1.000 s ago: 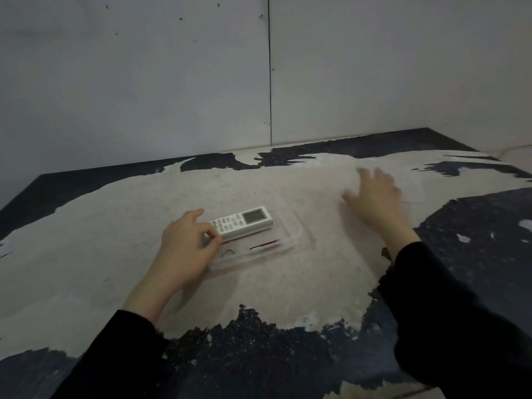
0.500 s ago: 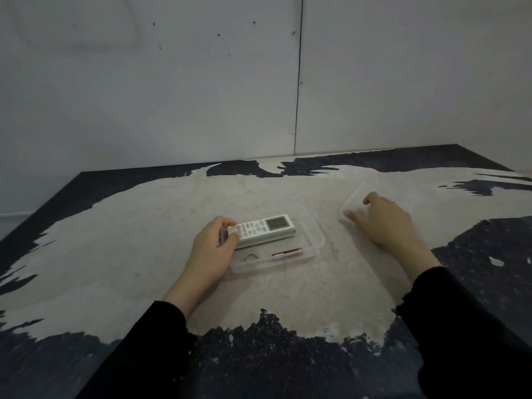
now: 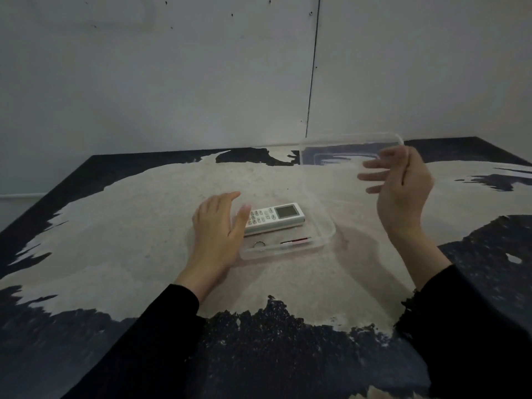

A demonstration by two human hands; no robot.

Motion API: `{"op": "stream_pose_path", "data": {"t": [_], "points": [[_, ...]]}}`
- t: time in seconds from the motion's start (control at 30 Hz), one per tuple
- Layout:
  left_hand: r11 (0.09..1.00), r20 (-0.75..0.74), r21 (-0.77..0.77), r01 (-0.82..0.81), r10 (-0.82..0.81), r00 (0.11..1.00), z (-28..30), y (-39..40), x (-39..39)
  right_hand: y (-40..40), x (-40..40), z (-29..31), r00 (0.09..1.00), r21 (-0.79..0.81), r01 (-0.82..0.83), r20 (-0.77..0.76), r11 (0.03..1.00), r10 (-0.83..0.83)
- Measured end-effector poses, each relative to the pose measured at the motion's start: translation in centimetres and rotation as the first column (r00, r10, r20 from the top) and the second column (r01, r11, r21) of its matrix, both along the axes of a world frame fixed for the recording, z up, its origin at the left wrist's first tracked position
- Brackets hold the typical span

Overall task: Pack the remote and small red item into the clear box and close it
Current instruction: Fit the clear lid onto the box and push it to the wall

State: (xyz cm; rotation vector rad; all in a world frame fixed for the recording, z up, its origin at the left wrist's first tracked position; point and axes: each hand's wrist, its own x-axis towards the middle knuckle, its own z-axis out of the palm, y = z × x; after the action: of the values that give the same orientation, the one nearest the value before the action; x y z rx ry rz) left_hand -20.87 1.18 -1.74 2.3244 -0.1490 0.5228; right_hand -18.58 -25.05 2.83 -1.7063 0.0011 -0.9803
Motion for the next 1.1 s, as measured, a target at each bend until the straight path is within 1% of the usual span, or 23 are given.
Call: {"op": "stream_pose_path", "data": {"t": [0.03, 0.1, 0.17, 0.23, 0.3, 0.37, 0.43, 0.5, 0.57, 0.67, 0.73, 0.8, 0.87, 0.93, 1.03, 1.1], "points": [[1.000, 0.066, 0.015, 0.026, -0.027, 0.997, 0.3, -0.2, 0.0, 0.4, -0.1, 0.0, 1.000, 0.017, -0.013, -0.015, 1.000, 0.013], [0.993, 0.095, -0.060, 0.101, -0.095, 0.991, 0.9, -0.8, -0.1, 0.7, -0.1, -0.1, 1.000, 0.032, -0.020, 0.009, 0.999, 0.020], [0.983, 0.057, -0.115, 0.143, -0.137, 0.989, 0.7, -1.2, -0.2, 0.5, 0.1, 0.3, 0.998, 0.130, -0.045, 0.055, 0.990, 0.038], [0.972, 0.020, -0.166, 0.165, -0.164, 0.986, 0.4, -1.4, -0.3, 0.5, 0.1, 0.6, 0.993, 0.242, -0.107, 0.082, 0.964, 0.090], [0.955, -0.004, -0.241, 0.176, -0.182, 0.983, 0.4, -1.4, -0.3, 1.0, 0.0, 0.2, 0.986, 0.310, -0.163, 0.076, 0.937, 0.146], [0.938, -0.022, -0.306, 0.160, -0.175, 0.984, 0.7, -1.4, -0.2, 1.7, 0.0, -0.4, 0.985, 0.315, -0.172, 0.026, 0.933, 0.172], [0.926, -0.032, -0.347, 0.146, -0.168, 0.985, 0.6, -1.4, -0.2, 2.1, 0.1, -0.9, 0.986, 0.282, -0.157, -0.010, 0.946, 0.167], [0.928, -0.023, -0.338, 0.158, -0.176, 0.984, 0.3, -1.5, -0.2, 2.1, 0.3, -1.2, 0.988, 0.256, -0.142, -0.025, 0.956, 0.154], [0.932, -0.018, -0.323, 0.164, -0.179, 0.984, -0.1, -1.6, -0.2, 1.9, 0.4, -1.3, 0.990, 0.267, -0.127, -0.026, 0.955, 0.139], [0.911, -0.012, -0.381, 0.159, -0.177, 0.984, 0.1, -1.6, -0.3, 1.5, 0.6, -1.2, 0.994, 0.299, -0.110, 0.024, 0.948, 0.108], [0.912, -0.018, -0.382, 0.148, -0.167, 0.986, 0.2, -1.6, -0.3, 1.2, 0.8, -1.3, 0.995, 0.306, -0.094, 0.048, 0.948, 0.083], [0.925, -0.027, -0.351, 0.145, -0.165, 0.986, 0.2, -1.6, -0.3, 0.8, 1.3, -1.6, 0.999, 0.299, -0.048, 0.024, 0.953, 0.043], [0.931, -0.033, -0.333, 0.147, -0.167, 0.985, 0.2, -1.8, -0.4, 0.3, 1.7, -2.0, 0.999, 0.293, 0.010, -0.039, 0.956, 0.001], [0.936, -0.033, -0.321, 0.144, -0.163, 0.986, 0.2, -1.8, -0.4, -0.1, 2.0, -2.3, 0.998, 0.340, 0.029, -0.067, 0.940, -0.006], [0.921, -0.032, -0.368, 0.131, -0.153, 0.988, 0.3, -1.6, -0.5, -0.1, 2.0, -1.6, 0.999, 0.436, -0.030, -0.016, 0.899, 0.041], [0.895, -0.036, -0.431, 0.115, -0.145, 0.989, 0.8, -1.4, -0.5, 0.9, 1.5, -0.8, 0.988, 0.493, -0.139, 0.013, 0.859, 0.152]]}}
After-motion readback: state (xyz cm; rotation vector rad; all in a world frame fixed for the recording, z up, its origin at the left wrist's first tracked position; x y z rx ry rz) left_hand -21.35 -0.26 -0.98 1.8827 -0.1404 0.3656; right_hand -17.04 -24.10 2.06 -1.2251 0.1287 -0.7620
